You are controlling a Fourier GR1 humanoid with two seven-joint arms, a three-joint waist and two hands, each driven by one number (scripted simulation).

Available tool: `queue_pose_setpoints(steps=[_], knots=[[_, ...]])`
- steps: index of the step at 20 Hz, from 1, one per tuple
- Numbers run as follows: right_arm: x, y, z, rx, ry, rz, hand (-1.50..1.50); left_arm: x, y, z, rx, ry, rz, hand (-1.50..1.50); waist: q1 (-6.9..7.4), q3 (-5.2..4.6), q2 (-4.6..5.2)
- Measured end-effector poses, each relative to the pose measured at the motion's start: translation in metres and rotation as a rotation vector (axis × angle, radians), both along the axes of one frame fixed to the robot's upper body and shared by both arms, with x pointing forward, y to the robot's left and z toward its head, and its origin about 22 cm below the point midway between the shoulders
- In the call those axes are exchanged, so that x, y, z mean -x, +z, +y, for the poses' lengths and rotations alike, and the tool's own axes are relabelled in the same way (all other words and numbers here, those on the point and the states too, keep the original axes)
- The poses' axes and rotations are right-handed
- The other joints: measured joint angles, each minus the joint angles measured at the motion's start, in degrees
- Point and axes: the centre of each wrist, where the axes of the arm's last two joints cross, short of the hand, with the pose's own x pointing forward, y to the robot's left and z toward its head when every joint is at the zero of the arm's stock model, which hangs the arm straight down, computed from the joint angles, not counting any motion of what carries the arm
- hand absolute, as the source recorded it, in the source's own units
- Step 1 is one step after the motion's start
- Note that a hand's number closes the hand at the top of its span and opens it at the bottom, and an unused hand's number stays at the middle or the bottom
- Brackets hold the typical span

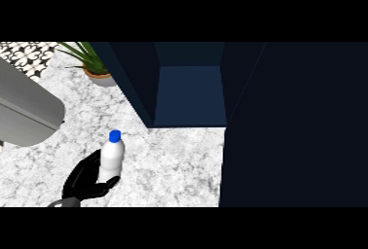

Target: Pick up the bottled water, place it into the cabinet and close the cabinet

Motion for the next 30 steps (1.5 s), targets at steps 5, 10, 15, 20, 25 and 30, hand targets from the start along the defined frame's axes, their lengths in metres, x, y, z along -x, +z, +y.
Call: queue_pose_setpoints(steps=[5,10,15,20,25,30], knots=[[-0.003,0.000,0.002,-0.001,-0.006,0.002,-1.50,0.000,0.000,-0.004,0.007,-0.013,-0.001,1.50,0.18,-0.04,0.00],[-0.004,0.001,0.001,-0.001,-0.005,0.005,-1.50,0.003,-0.002,-0.010,-0.003,0.003,-0.026,1.50,0.23,-0.05,0.01],[-0.002,-0.002,0.001,-0.002,0.001,0.006,-1.50,-0.008,0.001,-0.010,0.084,0.138,-0.044,1.50,0.08,-0.34,0.18],[-0.003,-0.001,0.000,-0.002,-0.004,0.010,-1.50,-0.017,0.004,-0.008,0.169,0.234,-0.058,1.50,0.07,-0.50,0.26],[-0.008,-0.004,0.005,0.006,0.000,0.004,-1.50,-0.028,0.008,-0.012,0.232,0.256,-0.061,1.50,0.08,-0.54,0.27],[-0.009,-0.007,0.004,-0.004,0.004,0.003,-1.50,-0.025,0.015,-0.015,0.272,0.238,-0.068,1.50,0.36,-0.51,0.16]])
